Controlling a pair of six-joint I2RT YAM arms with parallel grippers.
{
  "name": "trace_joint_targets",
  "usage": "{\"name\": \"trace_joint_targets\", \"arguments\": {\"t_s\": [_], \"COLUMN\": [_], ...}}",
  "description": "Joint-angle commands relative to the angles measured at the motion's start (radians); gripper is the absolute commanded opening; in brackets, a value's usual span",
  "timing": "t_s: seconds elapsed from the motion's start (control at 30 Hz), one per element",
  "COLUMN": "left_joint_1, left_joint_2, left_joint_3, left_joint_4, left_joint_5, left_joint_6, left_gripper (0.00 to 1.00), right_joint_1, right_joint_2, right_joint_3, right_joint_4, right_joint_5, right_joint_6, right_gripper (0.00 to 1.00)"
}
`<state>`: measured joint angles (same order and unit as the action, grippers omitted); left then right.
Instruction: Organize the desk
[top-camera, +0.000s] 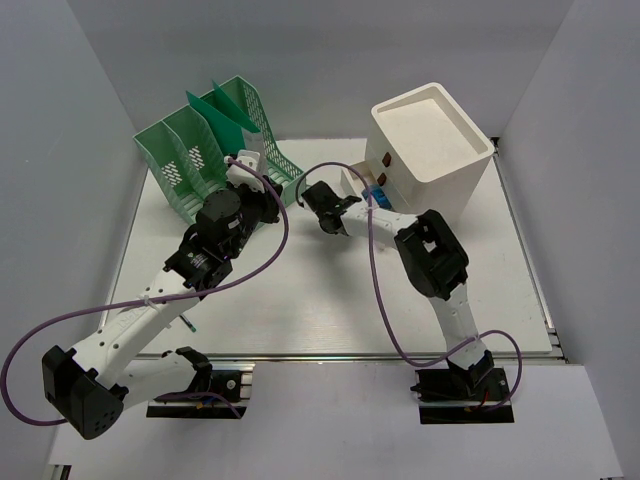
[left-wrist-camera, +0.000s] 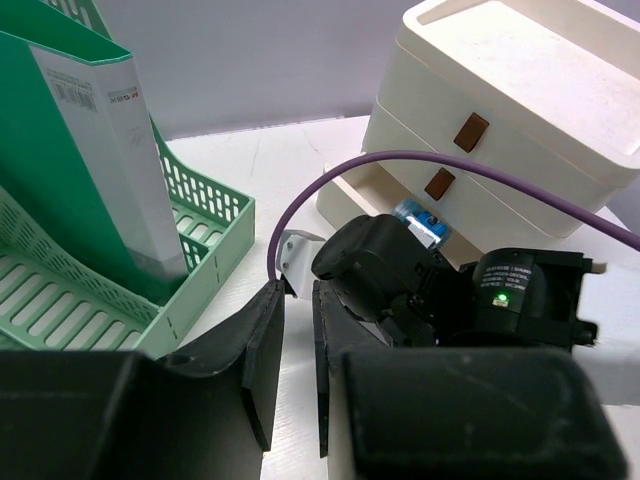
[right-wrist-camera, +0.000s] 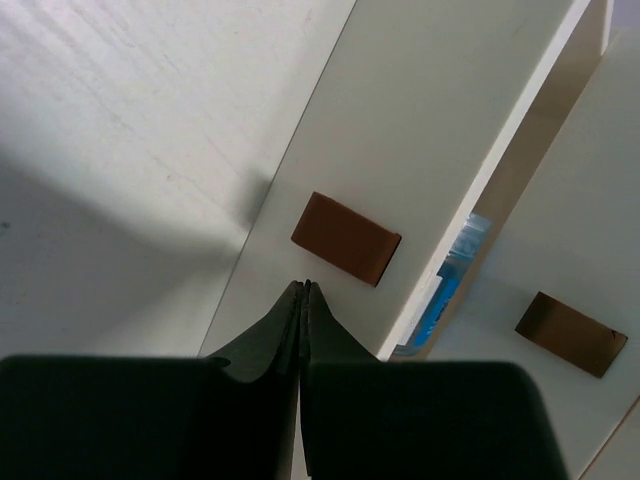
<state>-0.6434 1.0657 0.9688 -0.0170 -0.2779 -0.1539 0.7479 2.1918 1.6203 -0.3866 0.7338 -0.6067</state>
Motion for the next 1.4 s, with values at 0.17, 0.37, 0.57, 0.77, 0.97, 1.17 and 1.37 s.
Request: {"name": "trace_joint_targets", "arguments": {"t_s": [0.17,0.37,0.57,0.77,0.97,1.17,1.37], "left_joint_1": [-0.002,-0.002,-0.002,-0.002,-0.002,-0.002,0.007], "left_joint_2": [-0.023,-0.023,-0.024,-0.024,-0.029,-0.026,-0.035], "left_joint_3": [-0.010,-0.012,-0.012,-0.015,-0.015,-0.016,-0.018], "left_joint_4": [0.009,0.009,0.038,0.042,0.042,0.042,0.045], "left_joint_5": [-0.018,-0.018,-0.023,-0.024,-0.027,-0.027,-0.023], "left_joint_6": [0.010,0.010,0.011,0.011,0.013,0.013,0.014], "left_gripper": [0.29,0.29,0.29,0.29,0.29,0.29,0.32], "right_joint_1": [-0.048,-0.079,-0.107,-0.139,-0.154,-0.159,-0.145], "right_joint_2": [0.057,0.072,0.086,0.097,0.088,0.065,-0.168], "right_joint_3": [0.079,0.085,0.095,0.101,0.096,0.093,0.056], "right_joint_4": [0.020,0.038,0.068,0.081,0.075,0.042,-0.207], "right_joint_5": [0.093,0.105,0.122,0.133,0.124,0.083,-0.549], "right_joint_6": [-0.031,-0.048,-0.079,-0.093,-0.088,-0.067,0.122], "right_gripper": [0.00,0.00,0.00,0.00,0.00,0.00,0.02]}}
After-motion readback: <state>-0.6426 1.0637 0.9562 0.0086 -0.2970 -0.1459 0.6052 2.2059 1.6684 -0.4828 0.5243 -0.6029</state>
